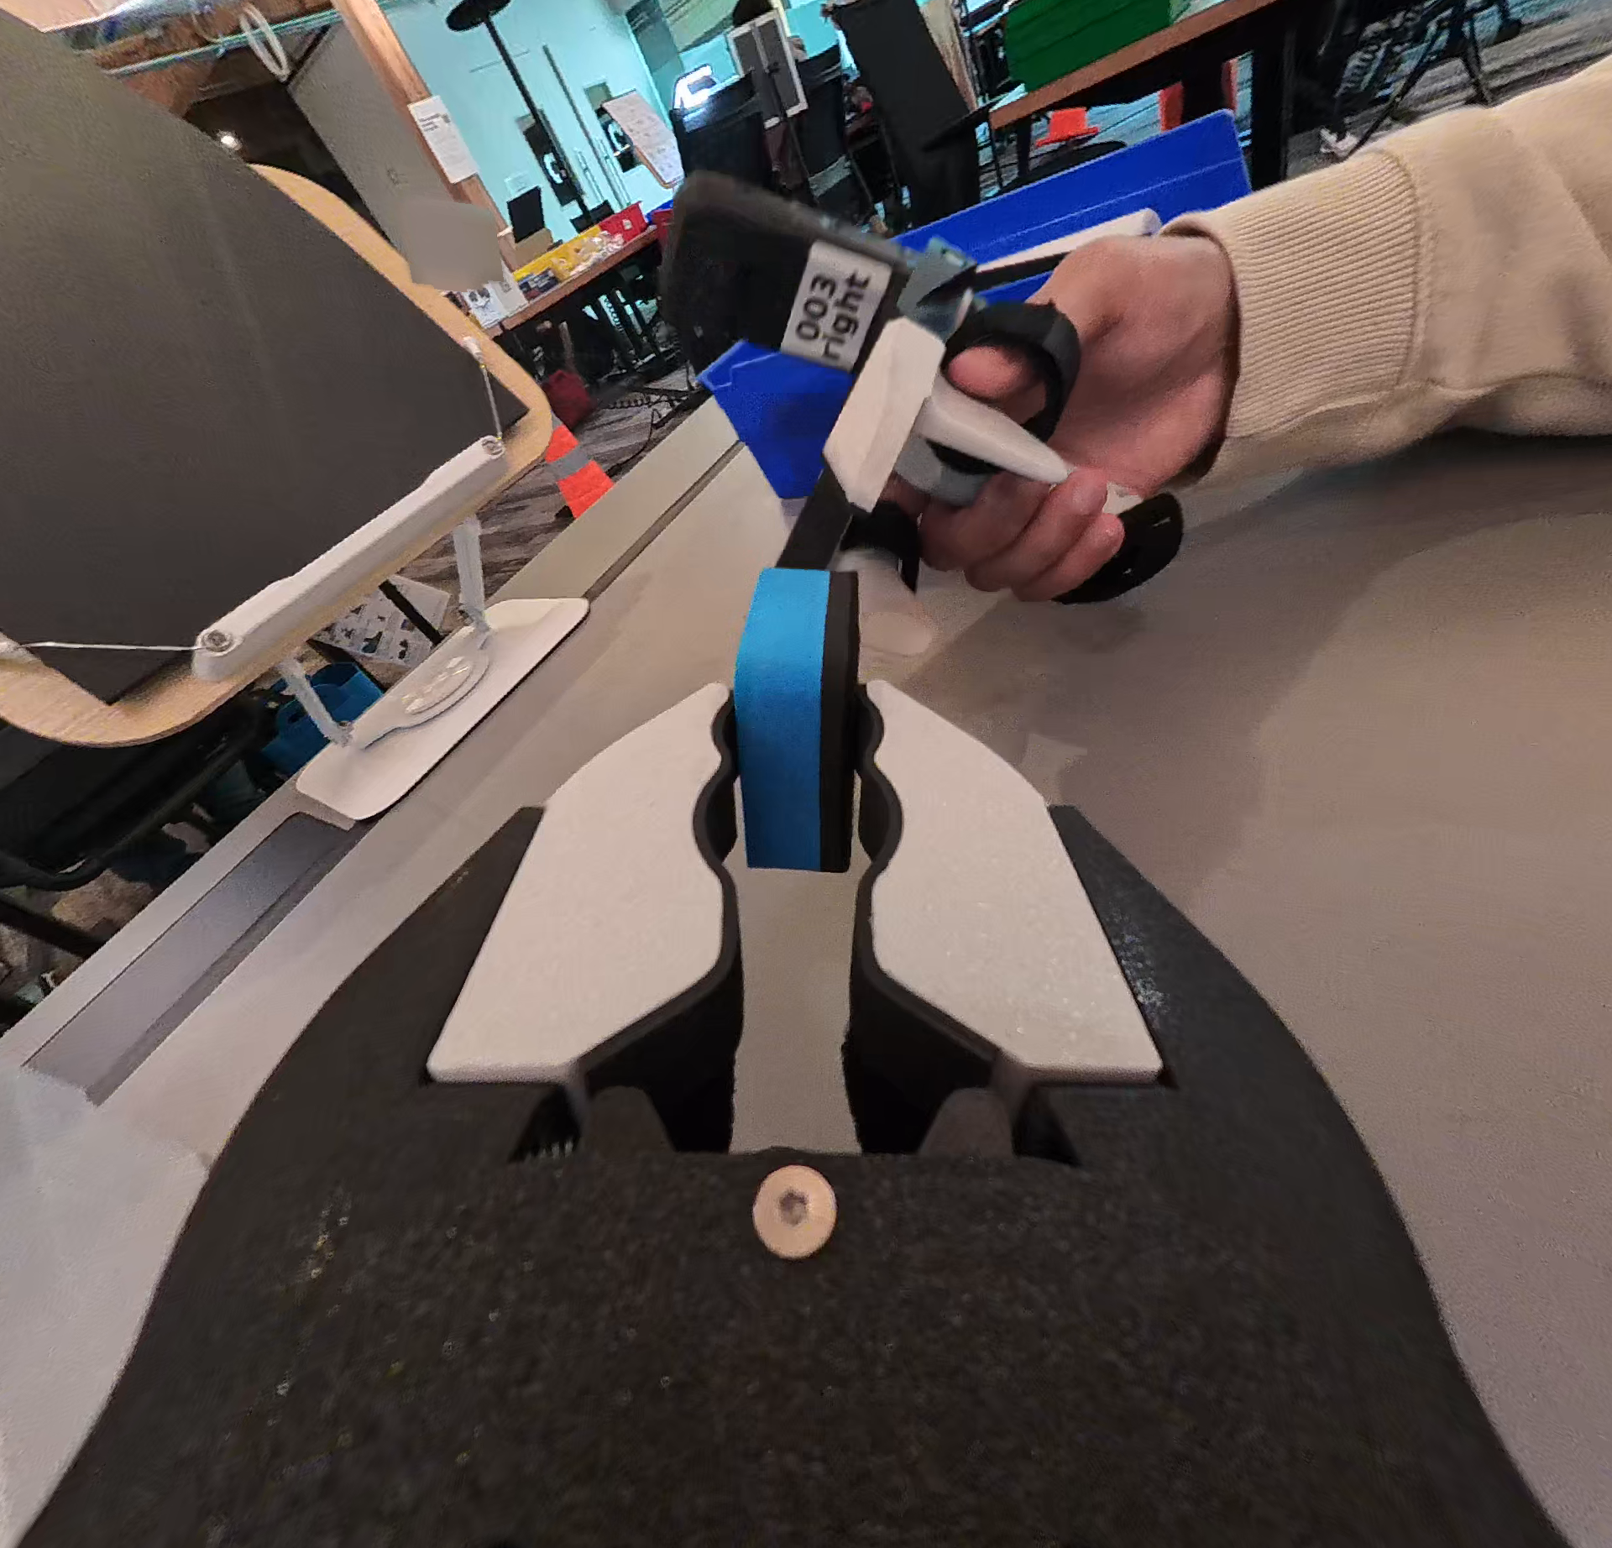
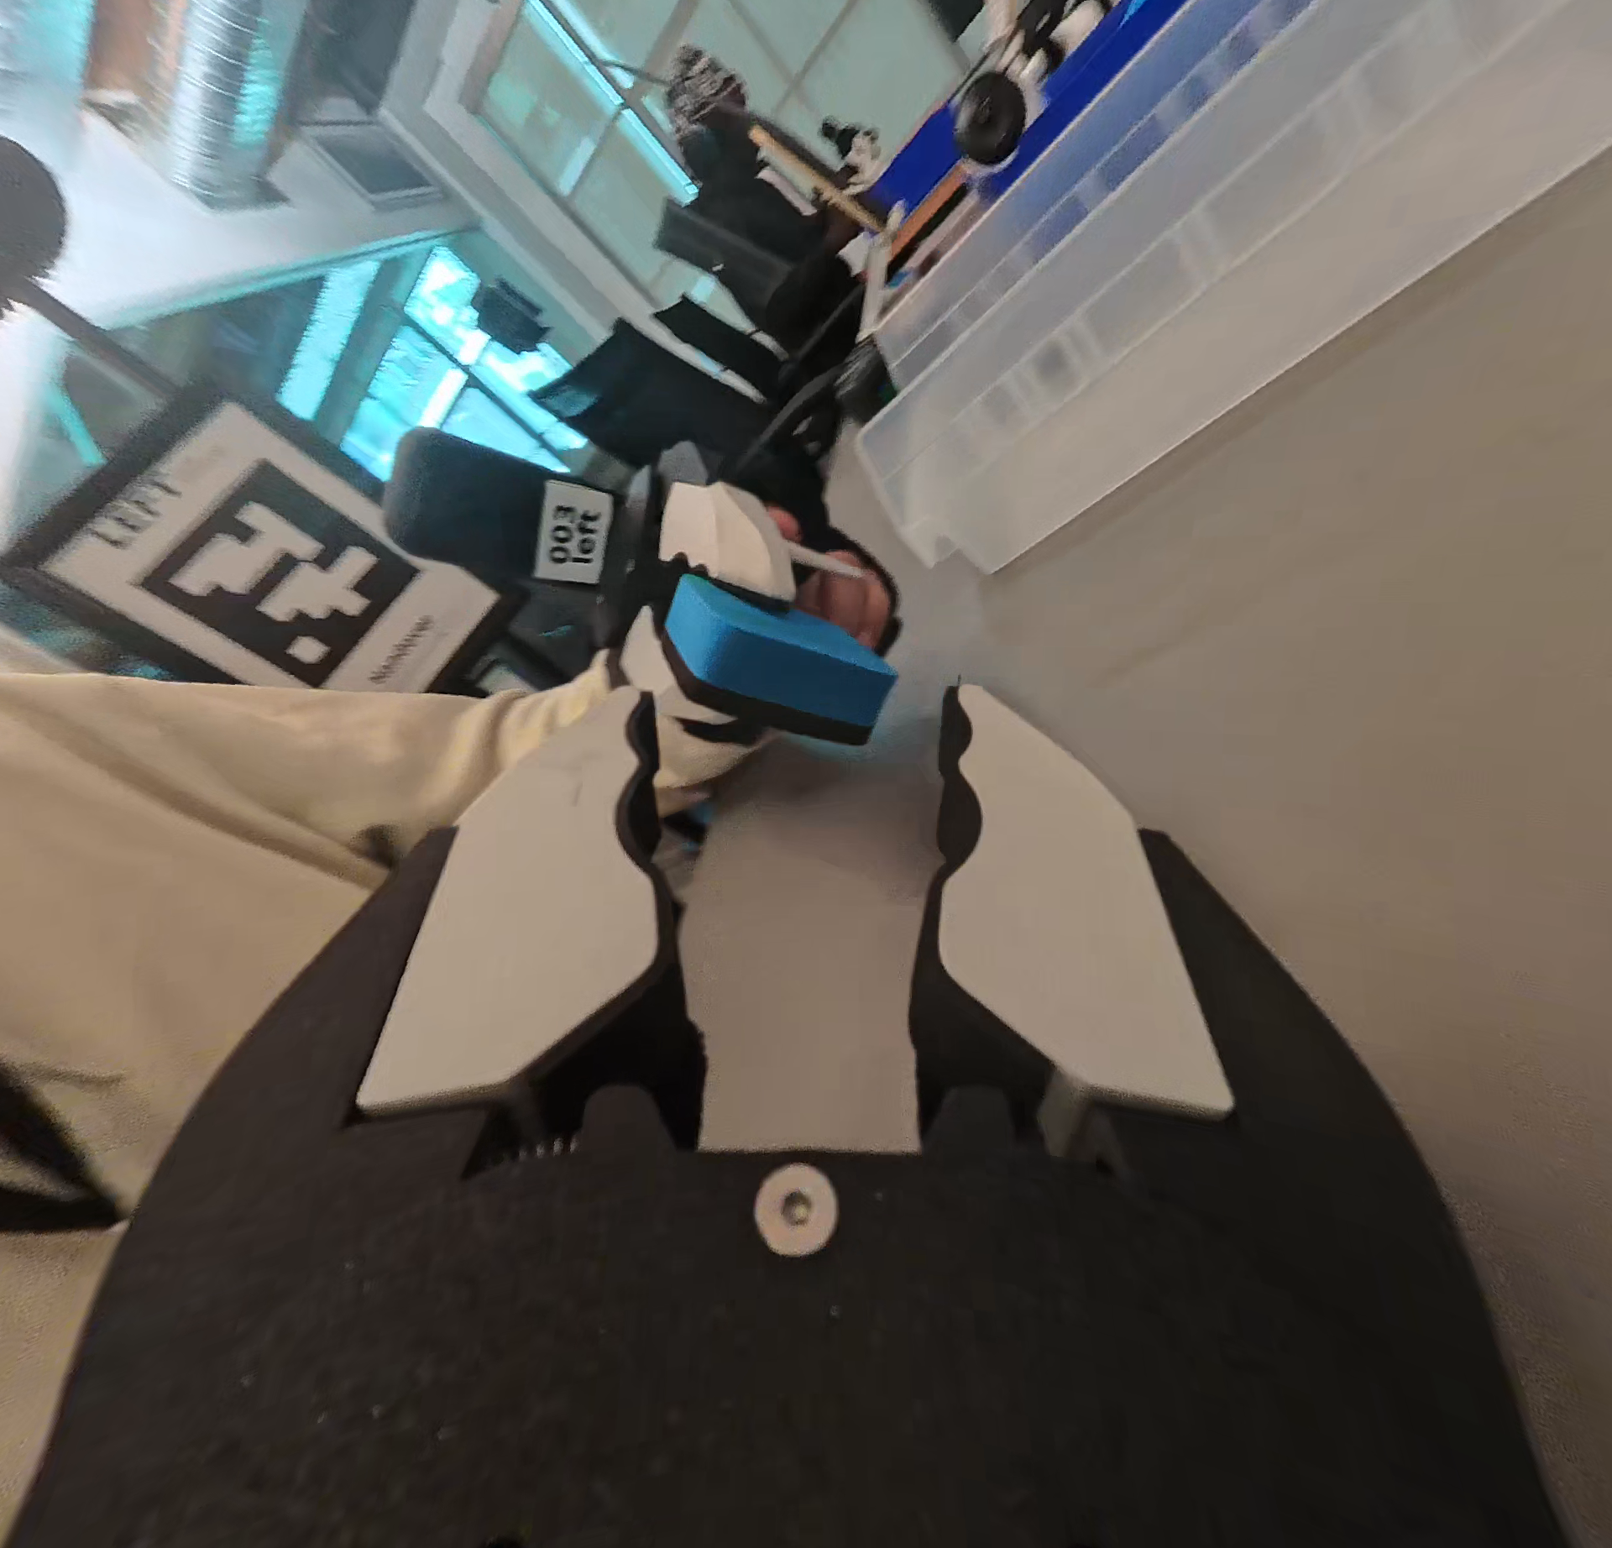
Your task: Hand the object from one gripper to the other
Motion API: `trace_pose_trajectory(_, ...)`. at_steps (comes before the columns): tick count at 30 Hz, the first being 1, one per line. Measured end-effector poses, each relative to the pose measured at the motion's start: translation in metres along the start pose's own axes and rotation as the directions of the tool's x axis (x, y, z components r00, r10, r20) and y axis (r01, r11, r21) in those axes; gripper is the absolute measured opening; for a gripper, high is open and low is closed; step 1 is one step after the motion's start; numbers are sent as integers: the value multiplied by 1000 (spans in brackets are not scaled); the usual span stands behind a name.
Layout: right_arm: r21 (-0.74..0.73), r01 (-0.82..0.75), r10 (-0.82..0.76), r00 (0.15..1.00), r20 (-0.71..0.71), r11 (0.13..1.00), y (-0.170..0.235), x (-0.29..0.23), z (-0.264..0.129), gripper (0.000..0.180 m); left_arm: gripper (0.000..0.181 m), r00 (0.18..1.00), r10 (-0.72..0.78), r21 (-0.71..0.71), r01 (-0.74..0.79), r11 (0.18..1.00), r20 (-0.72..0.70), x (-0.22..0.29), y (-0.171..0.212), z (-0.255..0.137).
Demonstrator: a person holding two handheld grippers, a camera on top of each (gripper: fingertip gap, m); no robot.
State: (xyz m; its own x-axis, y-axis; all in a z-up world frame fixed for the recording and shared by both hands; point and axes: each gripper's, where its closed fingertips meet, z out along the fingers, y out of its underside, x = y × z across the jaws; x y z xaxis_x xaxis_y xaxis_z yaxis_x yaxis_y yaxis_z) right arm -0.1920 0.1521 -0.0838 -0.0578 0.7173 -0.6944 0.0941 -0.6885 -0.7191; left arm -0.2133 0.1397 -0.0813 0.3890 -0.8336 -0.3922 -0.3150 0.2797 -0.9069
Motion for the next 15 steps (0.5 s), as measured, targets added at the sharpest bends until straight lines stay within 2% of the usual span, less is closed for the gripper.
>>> trace_pose_trajectory(3,-10,230,-226,950,-215,973,-9,21,-10,66,23,997,-56,-38,58,998,57,-12,7,-1)
trace_pose_trajectory(6,-177,472,-504,803,-319,863,0,33,-12,62,23,982,-179,-57,183,982,63,-17,10,-4)
trace_pose_trajectory(8,-272,570,-631,710,-312,776,8,35,-9,60,23,975,-219,-57,221,974,36,-16,9,-4)
trace_pose_trajectory(10,-275,637,-694,668,-269,720,12,28,-4,57,23,977,-215,-46,215,975,15,-13,8,-4)
trace_pose_trajectory(12,-236,662,-702,685,-196,711,17,14,1,53,23,973,-228,-32,227,973,-41,-4,4,-4)
trace_pose_trajectory(15,-124,645,-656,747,-103,754,14,-9,3,50,23,947,-289,14,294,956,-141,8,-9,-4)
